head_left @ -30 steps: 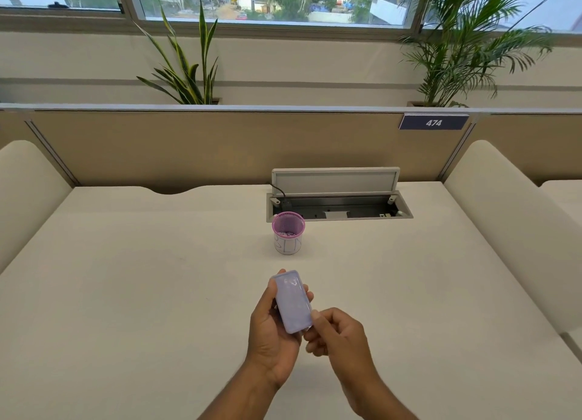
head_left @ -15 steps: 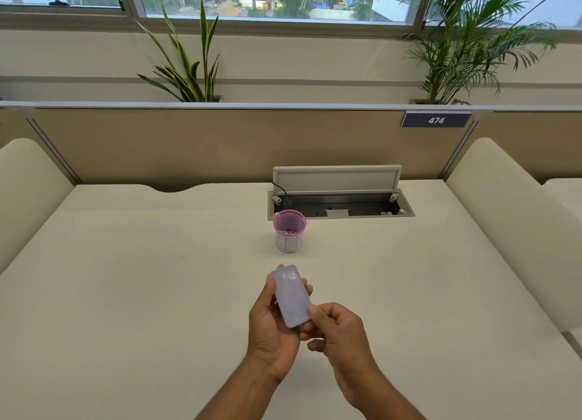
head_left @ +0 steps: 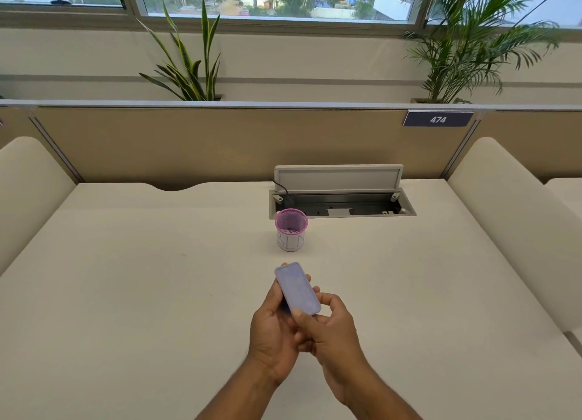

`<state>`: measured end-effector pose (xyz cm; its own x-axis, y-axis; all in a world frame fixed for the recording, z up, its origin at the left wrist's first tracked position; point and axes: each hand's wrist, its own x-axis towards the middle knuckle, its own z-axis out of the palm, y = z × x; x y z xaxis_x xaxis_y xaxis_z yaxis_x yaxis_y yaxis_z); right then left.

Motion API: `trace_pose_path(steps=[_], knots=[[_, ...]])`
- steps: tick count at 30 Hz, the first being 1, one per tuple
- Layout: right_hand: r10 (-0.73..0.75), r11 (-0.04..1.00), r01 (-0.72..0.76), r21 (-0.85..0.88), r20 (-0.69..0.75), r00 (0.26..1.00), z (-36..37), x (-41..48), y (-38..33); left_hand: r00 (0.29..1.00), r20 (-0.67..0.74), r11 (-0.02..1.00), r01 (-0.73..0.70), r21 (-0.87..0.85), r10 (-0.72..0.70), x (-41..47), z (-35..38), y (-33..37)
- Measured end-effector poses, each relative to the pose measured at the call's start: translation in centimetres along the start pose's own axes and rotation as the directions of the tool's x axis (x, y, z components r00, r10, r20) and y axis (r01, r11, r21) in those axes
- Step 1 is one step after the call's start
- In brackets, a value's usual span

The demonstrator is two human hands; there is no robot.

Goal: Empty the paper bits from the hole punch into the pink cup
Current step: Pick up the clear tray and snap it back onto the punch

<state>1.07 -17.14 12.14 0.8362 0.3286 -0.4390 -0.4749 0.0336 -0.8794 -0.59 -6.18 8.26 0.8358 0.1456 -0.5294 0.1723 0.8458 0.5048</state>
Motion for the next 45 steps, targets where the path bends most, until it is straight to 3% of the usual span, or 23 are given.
trace_pose_path(steps=[6,11,15,20,25,35,45], knots=[[-0.020,0.998,0.018,-0.062,-0.020,1.000,0.0,0.1,0.2,1.000,0.026,0.998,0.001,0.062,-0.003,-0.5,0.5,0.0],[0.001,0.973,0.005,-0.231,0.026,1.000,-0.3,0.1,-0.2,0.999,0.010,0.996,-0.038,0.081,0.038,-0.7,0.4,-0.1],[-0.266,0.848,0.164,-0.505,-0.137,0.954,-1.0,1.2,-1.1,0.999,0.010,0.998,-0.042,0.044,0.042,-1.1,1.0,-0.3],[-0.260,0.782,0.229,-0.579,0.031,0.965,-2.3,4.4,-3.4,0.999,0.048,0.998,-0.014,0.057,0.011,-1.2,1.2,-0.1],[-0.104,0.878,0.190,-0.439,0.212,0.972,-2.4,5.6,-5.8,0.997,0.070,0.991,0.030,0.131,-0.039,-1.2,1.5,-0.1],[-0.061,0.930,0.133,-0.342,0.212,0.975,-1.7,6.4,-5.3,0.995,0.081,0.994,0.054,0.090,-0.062,-1.3,1.7,-0.3],[-0.078,0.917,0.151,-0.369,0.206,0.975,-1.7,5.4,-3.5,0.999,0.046,0.999,-0.009,0.053,0.007,-1.2,1.7,0.2]])
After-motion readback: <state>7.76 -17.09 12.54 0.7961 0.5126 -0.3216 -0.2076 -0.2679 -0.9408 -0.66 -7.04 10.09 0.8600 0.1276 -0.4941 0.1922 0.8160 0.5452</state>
